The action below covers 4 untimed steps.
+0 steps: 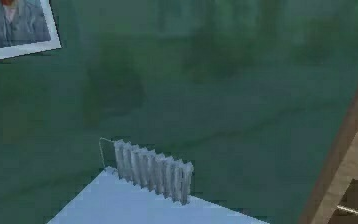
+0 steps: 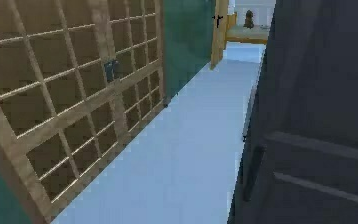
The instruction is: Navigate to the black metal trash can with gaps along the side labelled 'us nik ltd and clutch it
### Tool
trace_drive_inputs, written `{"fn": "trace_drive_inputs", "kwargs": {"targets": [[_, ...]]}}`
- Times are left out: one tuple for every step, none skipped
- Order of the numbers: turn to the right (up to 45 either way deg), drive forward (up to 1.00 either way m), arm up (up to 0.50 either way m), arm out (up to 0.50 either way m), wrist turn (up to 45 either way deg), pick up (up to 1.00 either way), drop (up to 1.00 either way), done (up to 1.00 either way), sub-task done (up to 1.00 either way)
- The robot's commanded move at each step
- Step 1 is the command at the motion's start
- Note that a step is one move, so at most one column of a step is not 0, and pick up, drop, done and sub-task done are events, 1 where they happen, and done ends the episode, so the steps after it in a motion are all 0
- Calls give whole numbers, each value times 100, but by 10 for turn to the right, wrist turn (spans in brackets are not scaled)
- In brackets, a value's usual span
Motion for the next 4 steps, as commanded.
{"fn": "trace_drive_inputs", "kwargs": {"targets": [[450,0,0,0,0,0,0,0,0],[210,0,0,0,0,0,0,0,0],[0,55,0,0,0,0,0,0,0],[0,25,0,0,0,0,0,0,0]]}}
